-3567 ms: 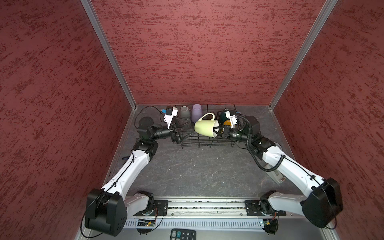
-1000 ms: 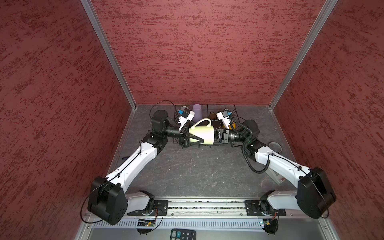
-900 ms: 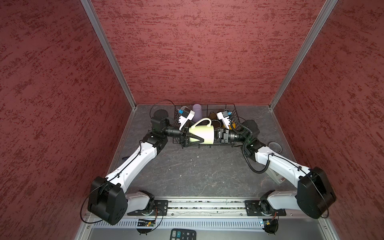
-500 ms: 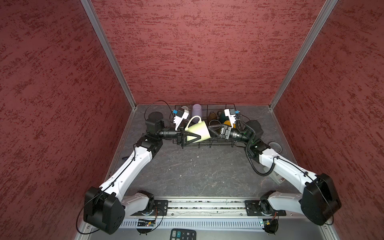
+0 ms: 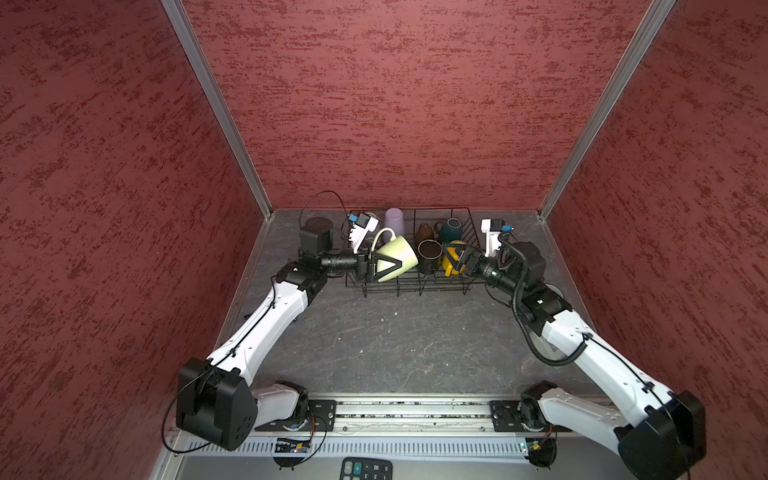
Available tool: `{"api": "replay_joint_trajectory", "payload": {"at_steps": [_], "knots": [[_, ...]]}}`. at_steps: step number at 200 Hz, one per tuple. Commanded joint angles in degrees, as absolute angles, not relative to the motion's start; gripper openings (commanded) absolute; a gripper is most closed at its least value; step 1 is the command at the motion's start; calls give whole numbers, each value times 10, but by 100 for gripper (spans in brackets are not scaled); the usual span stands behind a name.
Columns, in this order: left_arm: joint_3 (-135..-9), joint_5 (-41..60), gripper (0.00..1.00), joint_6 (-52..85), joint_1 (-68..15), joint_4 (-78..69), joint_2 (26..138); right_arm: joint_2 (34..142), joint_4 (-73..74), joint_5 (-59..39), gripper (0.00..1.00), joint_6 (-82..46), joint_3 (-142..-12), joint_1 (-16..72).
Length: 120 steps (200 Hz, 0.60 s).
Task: Load the cups into the dish rack
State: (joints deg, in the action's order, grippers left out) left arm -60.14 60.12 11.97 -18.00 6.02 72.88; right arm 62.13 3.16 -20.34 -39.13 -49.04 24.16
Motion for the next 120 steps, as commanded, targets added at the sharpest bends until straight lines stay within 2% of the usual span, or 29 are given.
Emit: {"api": "replay_joint_trajectory", "payload": {"at_steps": [1, 41, 120], "knots": [[-620, 637, 0, 114, -177, 29, 722, 641, 10, -243, 79, -369, -528, 239], [-611, 695, 0, 123, -178, 3, 732, 702, 15, -403, 68, -382, -581, 241], [-614, 713, 0, 129, -181, -2, 755, 727, 33, -503, 62, -431, -582, 249]]}}
